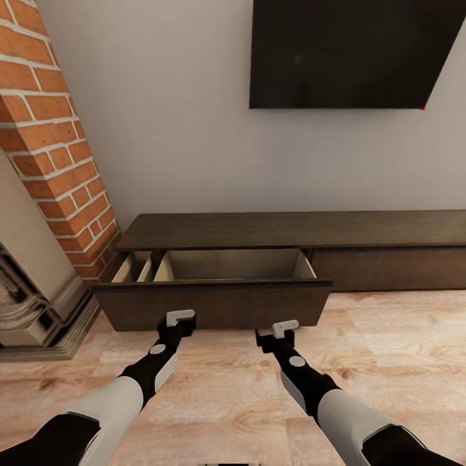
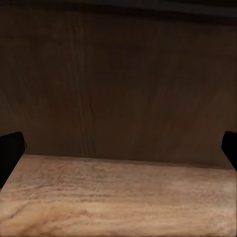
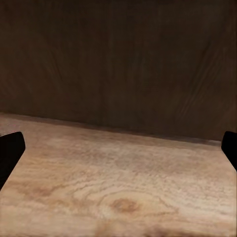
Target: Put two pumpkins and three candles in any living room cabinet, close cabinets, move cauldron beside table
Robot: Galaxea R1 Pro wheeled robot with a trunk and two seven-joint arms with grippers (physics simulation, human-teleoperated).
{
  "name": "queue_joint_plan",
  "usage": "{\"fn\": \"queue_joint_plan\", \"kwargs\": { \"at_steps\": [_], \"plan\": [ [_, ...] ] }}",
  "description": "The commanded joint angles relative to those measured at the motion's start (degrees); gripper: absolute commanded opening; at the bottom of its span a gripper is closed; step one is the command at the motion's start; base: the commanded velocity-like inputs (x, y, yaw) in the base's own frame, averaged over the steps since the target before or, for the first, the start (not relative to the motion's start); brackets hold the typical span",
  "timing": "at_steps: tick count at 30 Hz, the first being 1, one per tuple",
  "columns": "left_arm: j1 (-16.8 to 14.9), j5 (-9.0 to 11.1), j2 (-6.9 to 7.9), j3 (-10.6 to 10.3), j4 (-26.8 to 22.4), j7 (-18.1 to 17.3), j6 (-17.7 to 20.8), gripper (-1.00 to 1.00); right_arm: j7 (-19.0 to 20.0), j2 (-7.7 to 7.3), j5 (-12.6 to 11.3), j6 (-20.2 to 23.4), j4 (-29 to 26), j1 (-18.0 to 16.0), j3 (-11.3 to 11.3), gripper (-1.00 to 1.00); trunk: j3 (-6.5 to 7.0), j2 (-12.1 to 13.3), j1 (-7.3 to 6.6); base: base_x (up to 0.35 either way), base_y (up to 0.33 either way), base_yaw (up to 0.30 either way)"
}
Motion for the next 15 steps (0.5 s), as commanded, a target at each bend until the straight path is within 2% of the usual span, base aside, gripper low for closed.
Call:
{"fn": "queue_joint_plan", "kwargs": {
  "at_steps": [1, 10, 15],
  "plan": [
    [-0.04, 0.42, 0.02, -0.5, 0.05, 0.33, -0.21, 1.0, -0.28, -0.01, -0.6, -0.21, 0.06, -0.05, 0.5, 1.0, -0.27, -0.04, 0.01, 0.0, 0.0, 0.0],
    [-0.04, 0.37, 0.04, -0.5, 0.05, 0.33, -0.21, 1.0, -0.23, -0.01, -0.61, -0.26, -0.01, -0.05, 0.49, 1.0, -2.27, -0.16, 0.24, 0.0, 0.0, 0.0],
    [-0.04, 0.37, -0.03, -0.5, 0.05, 0.38, -0.21, 1.0, -0.11, -0.01, -0.62, -0.27, -0.08, -0.05, 0.44, 1.0, -2.18, -0.16, 0.24, 0.0, 0.0, 0.0]
  ]
}}
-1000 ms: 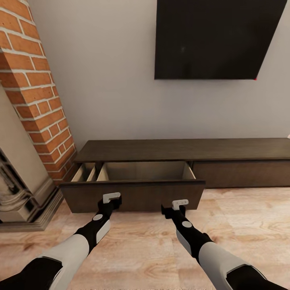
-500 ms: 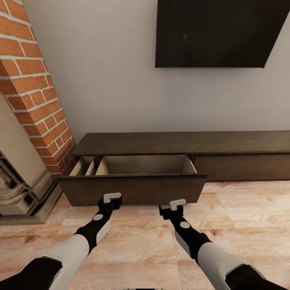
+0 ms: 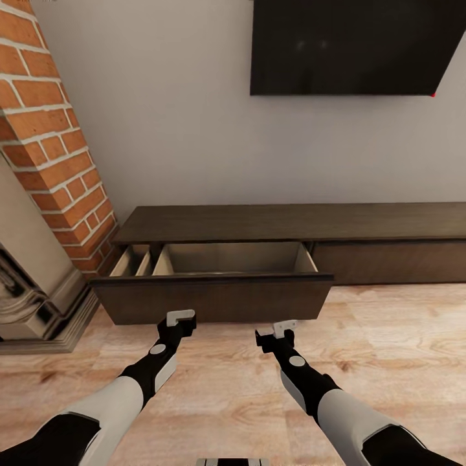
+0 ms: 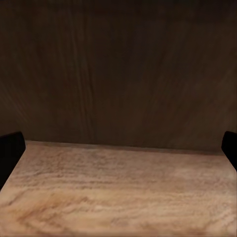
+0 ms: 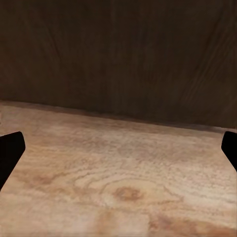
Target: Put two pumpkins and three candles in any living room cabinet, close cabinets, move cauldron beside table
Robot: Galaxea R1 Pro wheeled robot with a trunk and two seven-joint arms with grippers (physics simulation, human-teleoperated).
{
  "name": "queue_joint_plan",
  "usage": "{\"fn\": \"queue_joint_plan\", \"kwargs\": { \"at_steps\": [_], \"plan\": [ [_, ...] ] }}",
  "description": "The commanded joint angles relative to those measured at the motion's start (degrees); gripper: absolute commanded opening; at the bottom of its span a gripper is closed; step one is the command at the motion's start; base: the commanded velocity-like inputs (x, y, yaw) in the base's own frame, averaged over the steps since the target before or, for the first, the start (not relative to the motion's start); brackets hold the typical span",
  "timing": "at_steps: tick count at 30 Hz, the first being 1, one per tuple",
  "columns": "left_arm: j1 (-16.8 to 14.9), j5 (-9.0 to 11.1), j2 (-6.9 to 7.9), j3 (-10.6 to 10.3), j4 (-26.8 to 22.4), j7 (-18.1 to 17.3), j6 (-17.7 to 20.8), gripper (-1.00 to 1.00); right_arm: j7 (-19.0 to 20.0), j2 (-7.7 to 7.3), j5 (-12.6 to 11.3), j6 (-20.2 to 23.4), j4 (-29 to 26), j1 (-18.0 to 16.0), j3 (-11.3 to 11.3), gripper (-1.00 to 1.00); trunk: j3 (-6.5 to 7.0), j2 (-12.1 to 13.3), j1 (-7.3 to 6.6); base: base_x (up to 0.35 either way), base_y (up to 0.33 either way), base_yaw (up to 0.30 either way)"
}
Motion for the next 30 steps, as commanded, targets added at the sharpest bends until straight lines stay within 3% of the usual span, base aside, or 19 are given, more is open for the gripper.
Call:
{"fn": "queue_joint_plan", "kwargs": {
  "at_steps": [1, 24, 30],
  "plan": [
    [-0.04, 0.44, 0.01, -0.5, 0.05, 0.34, -0.21, 1.0, -0.28, -0.02, -0.6, -0.22, 0.04, -0.05, 0.49, 1.0, 0.02, -0.02, -0.01, 0.0, 0.0, 0.0],
    [-0.04, 0.44, 0.0, -0.5, 0.51, 0.35, -0.18, 1.0, -0.09, -0.02, -0.6, -0.23, 0.04, -0.05, 0.49, 1.0, 2.08, -0.02, -0.01, 0.0, 0.0, 0.0],
    [-0.03, 0.44, 0.0, -0.5, 0.57, 0.35, -0.13, 1.0, -0.09, -0.02, -0.6, -0.22, -0.03, -0.05, 0.49, 1.0, 1.24, -0.1, 0.14, 0.0, 0.0, 0.0]
  ]
}}
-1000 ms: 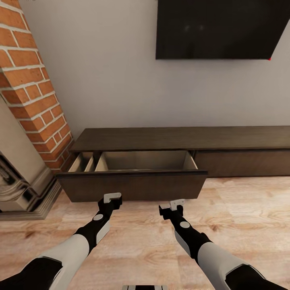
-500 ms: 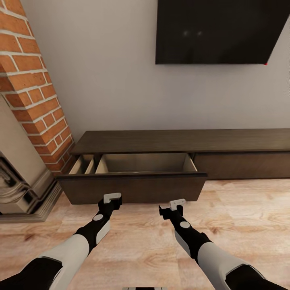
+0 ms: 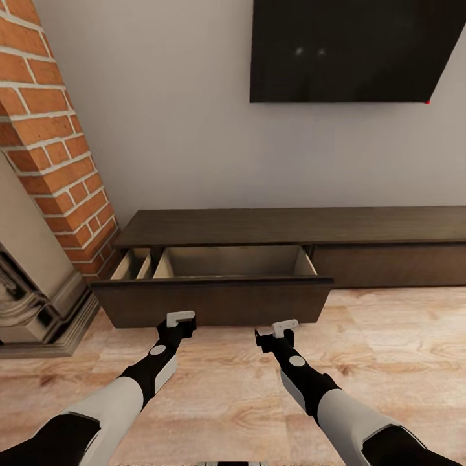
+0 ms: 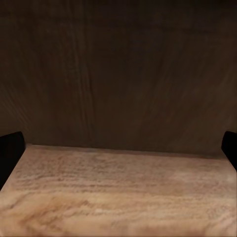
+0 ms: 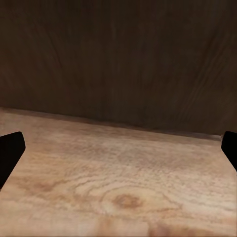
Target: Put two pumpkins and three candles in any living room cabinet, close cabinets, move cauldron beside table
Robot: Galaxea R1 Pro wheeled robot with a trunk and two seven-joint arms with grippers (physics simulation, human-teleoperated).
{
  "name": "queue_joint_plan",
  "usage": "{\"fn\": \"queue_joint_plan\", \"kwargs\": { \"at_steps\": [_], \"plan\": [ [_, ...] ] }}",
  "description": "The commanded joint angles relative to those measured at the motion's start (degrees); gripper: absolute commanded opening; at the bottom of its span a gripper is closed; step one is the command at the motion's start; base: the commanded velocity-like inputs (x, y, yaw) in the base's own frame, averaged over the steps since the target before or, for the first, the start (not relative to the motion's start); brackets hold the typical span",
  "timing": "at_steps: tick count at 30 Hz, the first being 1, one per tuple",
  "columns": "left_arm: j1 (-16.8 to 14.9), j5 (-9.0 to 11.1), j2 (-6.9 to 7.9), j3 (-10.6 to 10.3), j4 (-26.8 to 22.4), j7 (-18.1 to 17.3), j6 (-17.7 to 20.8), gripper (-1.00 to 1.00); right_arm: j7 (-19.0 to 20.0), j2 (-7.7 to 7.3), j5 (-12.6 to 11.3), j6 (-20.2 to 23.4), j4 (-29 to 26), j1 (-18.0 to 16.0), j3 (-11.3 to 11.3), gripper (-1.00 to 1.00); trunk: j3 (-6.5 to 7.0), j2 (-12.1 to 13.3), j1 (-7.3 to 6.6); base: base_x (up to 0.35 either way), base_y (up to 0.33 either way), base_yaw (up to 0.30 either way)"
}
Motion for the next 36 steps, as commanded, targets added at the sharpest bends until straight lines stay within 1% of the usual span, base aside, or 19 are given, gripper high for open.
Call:
{"fn": "queue_joint_plan", "kwargs": {
  "at_steps": [1, 14, 31, 36],
  "plan": [
    [-0.04, 0.43, 0.02, -0.5, 0.05, 0.34, -0.21, 1.0, -0.28, -0.01, -0.59, -0.22, 0.06, -0.05, 0.5, 1.0, -0.21, -0.04, 0.01, 0.0, 0.0, 0.0],
    [-0.05, 0.43, 0.02, -0.5, 0.05, 0.34, -0.2, 1.0, -0.28, -0.01, -0.59, -0.22, -0.03, -0.05, 0.5, 1.0, -2.92, -0.21, 0.35, 0.0, 0.0, 0.0],
    [-0.05, 0.43, 0.02, -0.42, 0.08, 0.5, -0.2, 1.0, -0.28, -0.01, -0.59, -0.21, -0.03, -0.05, 0.48, 1.0, -1.67, -0.21, 0.35, 0.0, 0.0, 0.0],
    [-0.05, 0.43, 0.02, -0.41, 0.13, 0.51, -0.2, 1.0, -0.28, -0.01, -0.59, -0.14, -0.03, -0.05, 0.49, 1.0, -1.54, -0.21, 0.35, 0.0, 0.0, 0.0]
  ]
}}
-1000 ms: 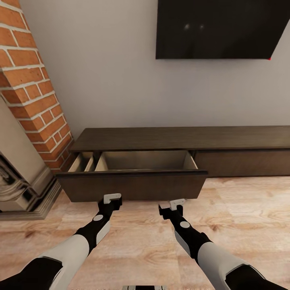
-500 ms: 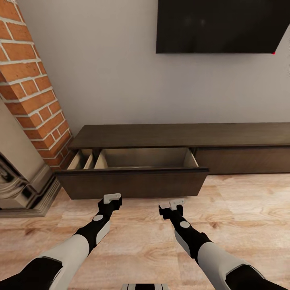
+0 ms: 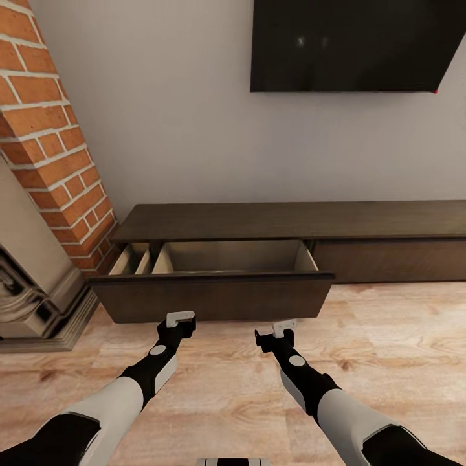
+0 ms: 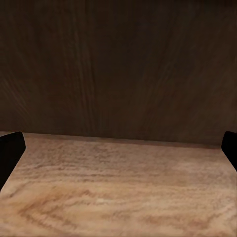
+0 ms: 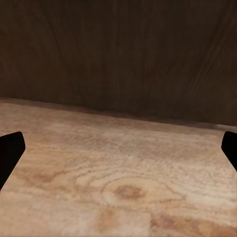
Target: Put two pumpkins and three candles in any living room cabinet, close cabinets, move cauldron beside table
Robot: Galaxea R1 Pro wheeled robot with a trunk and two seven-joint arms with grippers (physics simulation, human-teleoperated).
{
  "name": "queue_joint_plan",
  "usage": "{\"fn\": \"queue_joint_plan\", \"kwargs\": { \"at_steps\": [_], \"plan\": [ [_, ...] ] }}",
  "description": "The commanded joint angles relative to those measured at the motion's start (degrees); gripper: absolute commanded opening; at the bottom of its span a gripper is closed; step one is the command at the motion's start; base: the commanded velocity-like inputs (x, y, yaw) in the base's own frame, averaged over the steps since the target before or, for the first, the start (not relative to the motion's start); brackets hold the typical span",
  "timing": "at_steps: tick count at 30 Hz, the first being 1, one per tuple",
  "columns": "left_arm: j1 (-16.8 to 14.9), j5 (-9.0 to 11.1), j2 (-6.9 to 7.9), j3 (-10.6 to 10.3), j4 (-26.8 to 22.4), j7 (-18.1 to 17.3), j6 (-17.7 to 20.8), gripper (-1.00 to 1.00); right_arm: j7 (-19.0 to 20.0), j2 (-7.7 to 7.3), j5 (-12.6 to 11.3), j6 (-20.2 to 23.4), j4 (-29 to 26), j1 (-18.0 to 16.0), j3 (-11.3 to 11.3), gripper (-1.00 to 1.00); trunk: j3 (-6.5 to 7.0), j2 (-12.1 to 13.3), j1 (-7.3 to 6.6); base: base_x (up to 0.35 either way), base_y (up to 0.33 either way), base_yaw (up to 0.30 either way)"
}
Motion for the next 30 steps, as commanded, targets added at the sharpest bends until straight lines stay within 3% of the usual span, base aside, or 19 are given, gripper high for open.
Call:
{"fn": "queue_joint_plan", "kwargs": {
  "at_steps": [1, 30],
  "plan": [
    [-0.04, 0.43, 0.02, -0.5, 0.05, 0.34, -0.21, 1.0, -0.28, -0.02, -0.59, -0.22, 0.06, -0.05, 0.5, 1.0, -0.04, -0.02, -0.01, 0.0, 0.0, 0.0],
    [-0.04, 0.58, 0.02, -0.5, 0.13, 0.34, -0.16, 1.0, -0.55, -0.1, -0.68, 0.18, 0.06, -0.05, 0.41, 1.0, -0.03, -0.02, -0.01, 0.017, 0.0, 0.0]
  ]
}}
